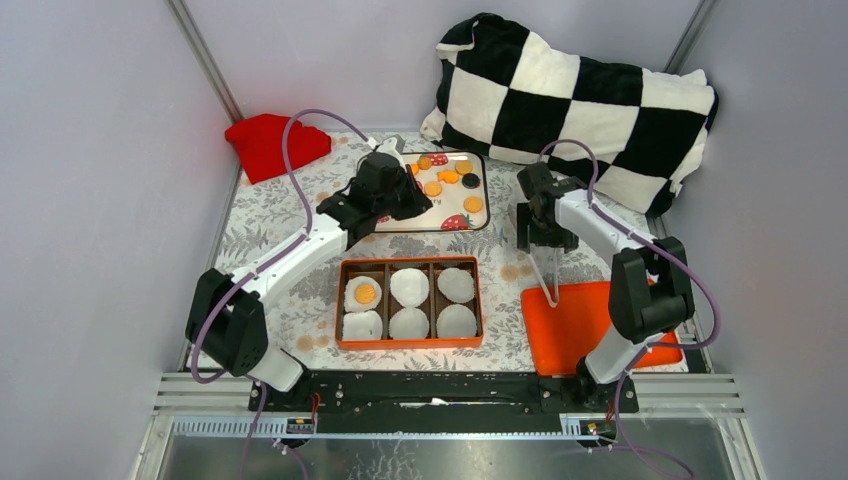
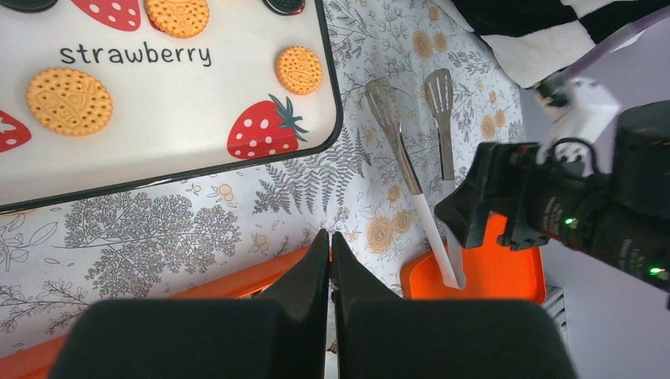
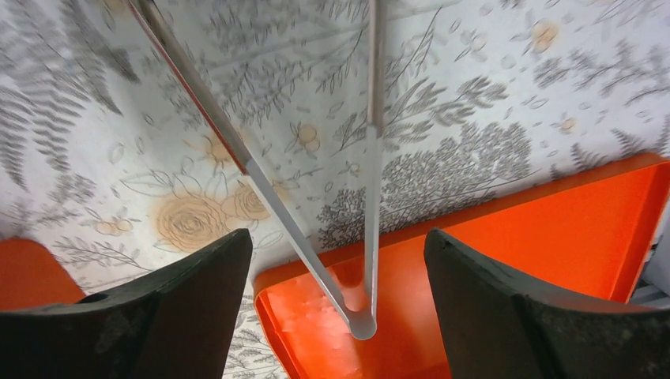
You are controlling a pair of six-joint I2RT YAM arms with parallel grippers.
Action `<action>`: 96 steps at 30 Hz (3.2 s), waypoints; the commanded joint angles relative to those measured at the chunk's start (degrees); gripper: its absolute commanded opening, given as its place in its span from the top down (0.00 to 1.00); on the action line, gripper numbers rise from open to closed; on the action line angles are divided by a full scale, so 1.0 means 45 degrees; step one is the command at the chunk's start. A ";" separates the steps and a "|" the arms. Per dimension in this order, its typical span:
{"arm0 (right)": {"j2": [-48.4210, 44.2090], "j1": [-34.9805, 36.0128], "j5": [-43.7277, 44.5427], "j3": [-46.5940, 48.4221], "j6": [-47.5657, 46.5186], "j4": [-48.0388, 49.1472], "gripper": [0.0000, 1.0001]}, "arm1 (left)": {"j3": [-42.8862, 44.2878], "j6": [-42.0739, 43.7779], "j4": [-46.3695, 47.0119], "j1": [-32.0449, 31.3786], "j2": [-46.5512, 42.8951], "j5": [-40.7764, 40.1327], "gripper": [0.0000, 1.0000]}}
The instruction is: Pack the cookies
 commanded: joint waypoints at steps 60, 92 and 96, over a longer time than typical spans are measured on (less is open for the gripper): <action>0.2595 0.4618 -0.2793 0.6619 -0.1059 -0.1529 0.54 | -0.1978 0.0107 -0.3426 0.1029 -0.6304 -0.4014 0.74; 0.7170 0.4673 -0.0584 1.0283 -0.1297 -0.2093 0.66 | -0.2104 0.0122 -0.3475 0.1188 -0.6721 -0.3911 0.71; 0.6609 0.4673 -0.0332 0.9993 -0.1227 -0.1717 0.85 | -0.2058 0.0107 -0.3537 0.1219 -0.6783 -0.3971 0.72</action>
